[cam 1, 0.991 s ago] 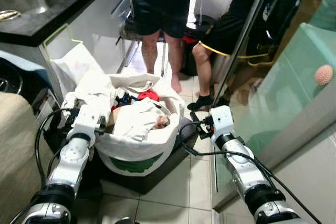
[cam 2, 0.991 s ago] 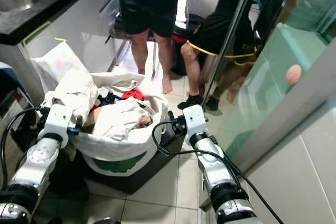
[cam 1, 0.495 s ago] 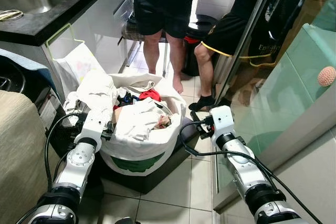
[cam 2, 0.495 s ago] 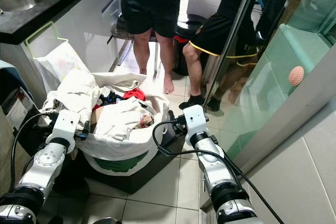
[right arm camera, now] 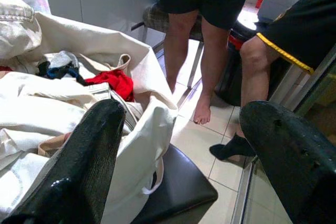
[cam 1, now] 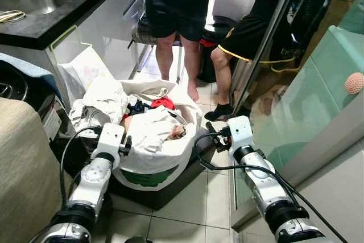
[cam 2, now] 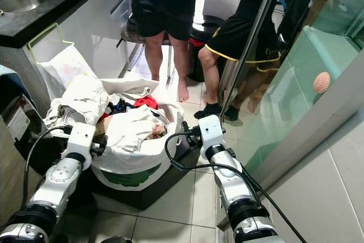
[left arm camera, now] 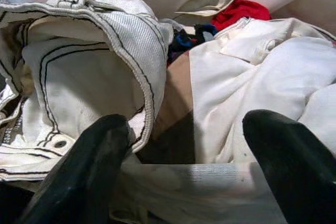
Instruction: Clothes washing
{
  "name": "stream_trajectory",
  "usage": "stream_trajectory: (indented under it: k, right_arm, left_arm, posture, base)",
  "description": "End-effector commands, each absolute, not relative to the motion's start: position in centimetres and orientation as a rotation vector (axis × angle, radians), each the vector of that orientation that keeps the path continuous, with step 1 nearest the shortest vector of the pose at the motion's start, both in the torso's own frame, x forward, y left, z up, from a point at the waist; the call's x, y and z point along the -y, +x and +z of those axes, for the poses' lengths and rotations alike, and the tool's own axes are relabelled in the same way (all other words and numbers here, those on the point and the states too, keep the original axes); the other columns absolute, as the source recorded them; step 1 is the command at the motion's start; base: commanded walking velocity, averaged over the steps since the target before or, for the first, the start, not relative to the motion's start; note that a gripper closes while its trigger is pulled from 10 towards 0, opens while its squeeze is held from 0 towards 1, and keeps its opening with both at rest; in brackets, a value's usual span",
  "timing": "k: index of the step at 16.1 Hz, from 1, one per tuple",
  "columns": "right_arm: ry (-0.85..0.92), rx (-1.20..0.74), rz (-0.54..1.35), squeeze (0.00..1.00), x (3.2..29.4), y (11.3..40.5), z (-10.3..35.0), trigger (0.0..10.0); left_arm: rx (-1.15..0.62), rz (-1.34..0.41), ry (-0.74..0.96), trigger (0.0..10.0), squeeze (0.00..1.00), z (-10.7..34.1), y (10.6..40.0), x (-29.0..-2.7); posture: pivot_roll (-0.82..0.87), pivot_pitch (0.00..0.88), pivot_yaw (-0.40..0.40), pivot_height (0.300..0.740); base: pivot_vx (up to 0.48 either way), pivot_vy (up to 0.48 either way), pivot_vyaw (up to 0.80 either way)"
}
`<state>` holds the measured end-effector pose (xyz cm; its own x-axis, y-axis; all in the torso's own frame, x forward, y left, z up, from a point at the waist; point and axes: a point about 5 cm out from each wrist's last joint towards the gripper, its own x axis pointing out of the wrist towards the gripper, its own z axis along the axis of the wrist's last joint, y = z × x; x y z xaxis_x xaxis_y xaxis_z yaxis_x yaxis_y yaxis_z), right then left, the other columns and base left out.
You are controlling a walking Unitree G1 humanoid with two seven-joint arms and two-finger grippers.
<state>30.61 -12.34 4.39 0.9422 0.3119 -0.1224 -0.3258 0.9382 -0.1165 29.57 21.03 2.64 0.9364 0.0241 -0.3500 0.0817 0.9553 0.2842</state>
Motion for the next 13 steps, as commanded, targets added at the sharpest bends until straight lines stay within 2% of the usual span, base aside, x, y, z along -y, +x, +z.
stream_trajectory:
  k: [1,13]
  right_arm:
    - [-0.141,-0.085,0.312,0.0,12.7,31.1,4.9,10.0]
    - [-0.143,-0.078,0.314,0.0,12.6,31.2,5.0,10.0]
  left_arm:
    - [-0.376,-0.042,0.288,0.0,0.0,2.3,29.4,-20.7]
    - [-0.361,-0.06,0.243,0.0,0.0,2.4,29.6,-19.1]
  posture:
    - [0.07,0.0,-0.039,0.74]
    - [0.07,0.0,-0.042,0.74]
  base:
    - [0.0,0.0,0.0]
    - [0.0,0.0,0.0]
